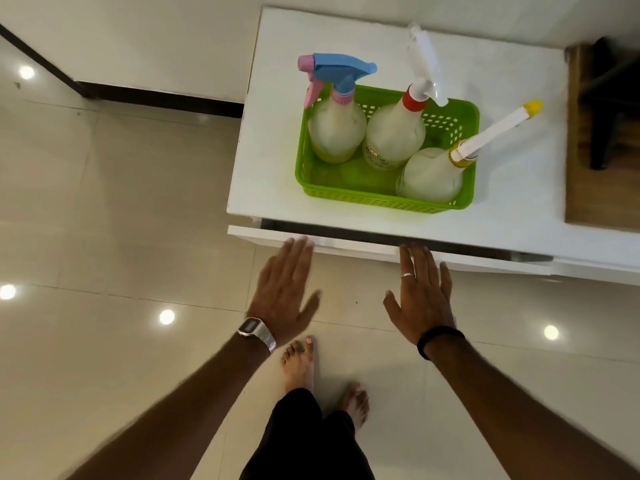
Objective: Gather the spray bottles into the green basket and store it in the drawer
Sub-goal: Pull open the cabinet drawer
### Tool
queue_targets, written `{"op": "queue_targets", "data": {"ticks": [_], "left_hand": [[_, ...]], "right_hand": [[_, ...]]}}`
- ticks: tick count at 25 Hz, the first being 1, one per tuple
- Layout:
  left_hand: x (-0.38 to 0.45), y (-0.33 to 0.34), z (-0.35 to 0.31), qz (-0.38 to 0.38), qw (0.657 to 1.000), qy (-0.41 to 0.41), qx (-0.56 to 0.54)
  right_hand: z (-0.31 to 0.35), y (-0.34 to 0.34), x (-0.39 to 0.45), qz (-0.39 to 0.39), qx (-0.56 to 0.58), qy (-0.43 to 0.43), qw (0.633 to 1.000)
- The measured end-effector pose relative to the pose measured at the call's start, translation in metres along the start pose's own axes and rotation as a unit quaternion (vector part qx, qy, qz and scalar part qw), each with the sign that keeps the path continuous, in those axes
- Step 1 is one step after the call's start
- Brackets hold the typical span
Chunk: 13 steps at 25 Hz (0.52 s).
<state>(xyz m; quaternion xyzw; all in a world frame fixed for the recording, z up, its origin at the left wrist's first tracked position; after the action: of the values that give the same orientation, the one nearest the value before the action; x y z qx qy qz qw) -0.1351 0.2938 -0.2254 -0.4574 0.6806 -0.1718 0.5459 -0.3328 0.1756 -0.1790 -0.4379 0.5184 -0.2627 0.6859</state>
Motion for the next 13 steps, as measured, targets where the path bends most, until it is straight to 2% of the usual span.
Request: {"op": "queue_targets", "data": {"ticks": [1, 2, 4, 6, 8, 13], "left_hand": [[0.000, -0.020, -0.013, -0.100, 0.991, 0.081, 0.046], [0.006, -0.044, -0.017, -0.138, 0.979, 0.121, 0.089], [0.012, -0.053, -0.019, -0.122, 0.977, 0.096, 0.149], [0.022, -0.046, -0.025, -0.069, 0.985, 0.055, 0.145], [0.019, -0.045, -0.035, -0.050, 0.983, 0.039, 0.173], [-0.002, -0.041, -0.051, -0.030, 0.988, -0.008, 0.153]], "right_hand": [[-0.001, -0.001, 0.005, 0.002, -0.001, 0.001, 1.000], [-0.001, -0.001, 0.009, 0.004, 0.000, 0.002, 1.000], [-0.001, -0.004, 0.016, 0.007, 0.008, 0.002, 1.000], [-0.001, -0.006, 0.016, 0.009, 0.020, -0.006, 1.000], [-0.002, -0.006, 0.009, 0.017, 0.027, -0.023, 0.999], [-0.009, 0.006, -0.025, 0.053, 0.050, -0.061, 0.995]]}}
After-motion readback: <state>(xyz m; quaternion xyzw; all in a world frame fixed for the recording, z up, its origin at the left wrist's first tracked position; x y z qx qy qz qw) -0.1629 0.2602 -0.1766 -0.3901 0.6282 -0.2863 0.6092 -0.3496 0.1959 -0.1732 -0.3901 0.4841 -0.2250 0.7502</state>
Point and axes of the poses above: each hand's wrist, its own x-axis towards the middle knuckle, its own y-axis out of the palm, z = x × y, the point moved 5 cm from there along x, towards the middle knuckle, and after that the axes turned 3 degrees about z, right-handed, at the moved point
